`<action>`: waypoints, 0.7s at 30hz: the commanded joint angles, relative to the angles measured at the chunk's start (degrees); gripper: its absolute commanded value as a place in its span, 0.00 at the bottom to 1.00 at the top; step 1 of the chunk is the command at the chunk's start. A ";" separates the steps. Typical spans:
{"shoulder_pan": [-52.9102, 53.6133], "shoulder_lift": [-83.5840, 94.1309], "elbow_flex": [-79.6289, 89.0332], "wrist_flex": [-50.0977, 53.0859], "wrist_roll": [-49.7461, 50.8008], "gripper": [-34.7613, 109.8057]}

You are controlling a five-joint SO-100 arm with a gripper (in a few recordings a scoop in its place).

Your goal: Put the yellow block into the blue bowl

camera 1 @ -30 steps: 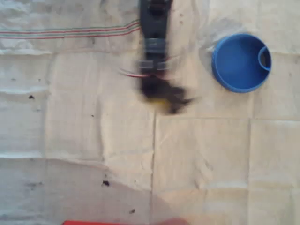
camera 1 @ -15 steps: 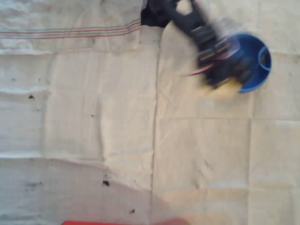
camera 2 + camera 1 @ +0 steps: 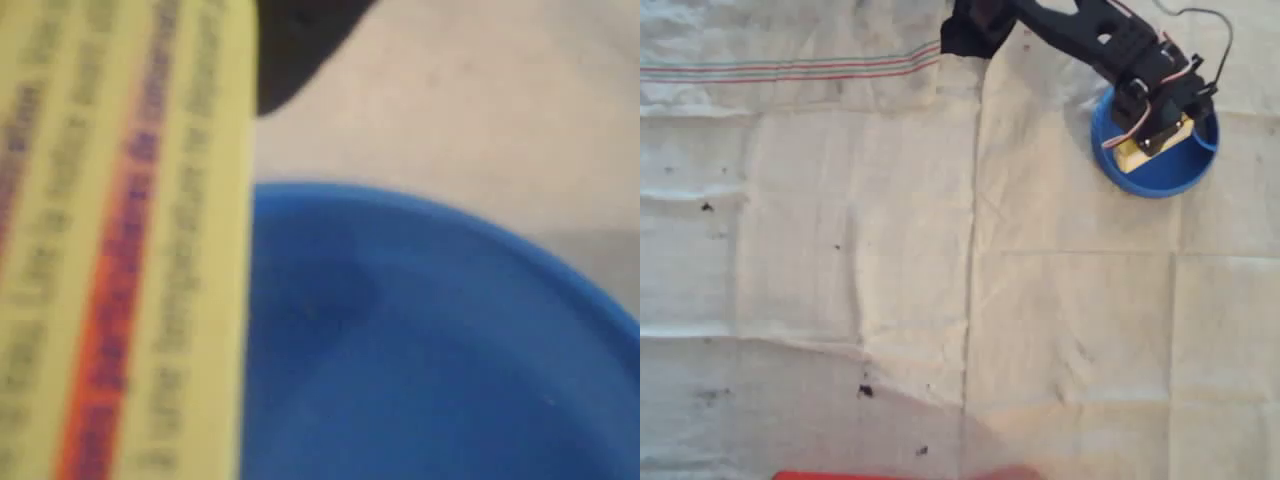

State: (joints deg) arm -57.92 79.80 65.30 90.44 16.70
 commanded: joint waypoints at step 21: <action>-3.78 2.55 -6.42 0.26 -4.13 0.34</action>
State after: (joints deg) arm -61.52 79.80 64.86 90.44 13.01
